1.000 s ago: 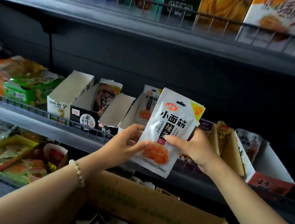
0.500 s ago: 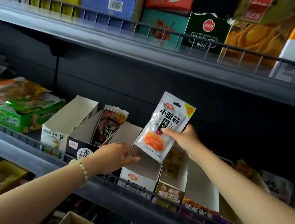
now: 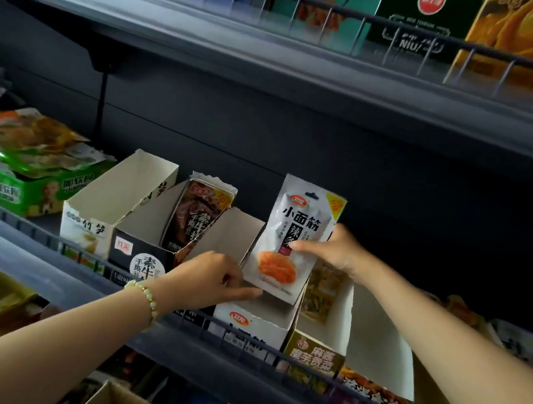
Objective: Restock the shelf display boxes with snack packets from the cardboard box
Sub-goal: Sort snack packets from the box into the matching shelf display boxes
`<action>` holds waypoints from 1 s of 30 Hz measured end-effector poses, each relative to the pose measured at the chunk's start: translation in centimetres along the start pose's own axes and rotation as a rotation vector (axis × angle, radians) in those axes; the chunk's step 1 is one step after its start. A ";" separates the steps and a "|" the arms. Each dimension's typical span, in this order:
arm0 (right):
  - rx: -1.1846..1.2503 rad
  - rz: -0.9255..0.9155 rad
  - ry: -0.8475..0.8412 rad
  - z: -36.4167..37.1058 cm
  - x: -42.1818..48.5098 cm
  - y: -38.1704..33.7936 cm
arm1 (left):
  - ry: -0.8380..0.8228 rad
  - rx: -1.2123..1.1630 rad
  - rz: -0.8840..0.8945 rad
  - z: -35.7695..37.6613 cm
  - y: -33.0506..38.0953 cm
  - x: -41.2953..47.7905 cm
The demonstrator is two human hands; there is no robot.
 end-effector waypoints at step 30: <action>-0.339 -0.051 0.260 -3.6 8.3 0.7 | -0.013 -0.058 0.006 0.4 -0.6 0.4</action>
Point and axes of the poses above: each hand's wrist, its own x-axis towards the middle knuckle, its own z-axis out of the palm, y = z × x, the point moved 6 cm from there along x, towards the middle knuckle, and after that the axes turned 6 degrees about -y, right-handed, at the moved point
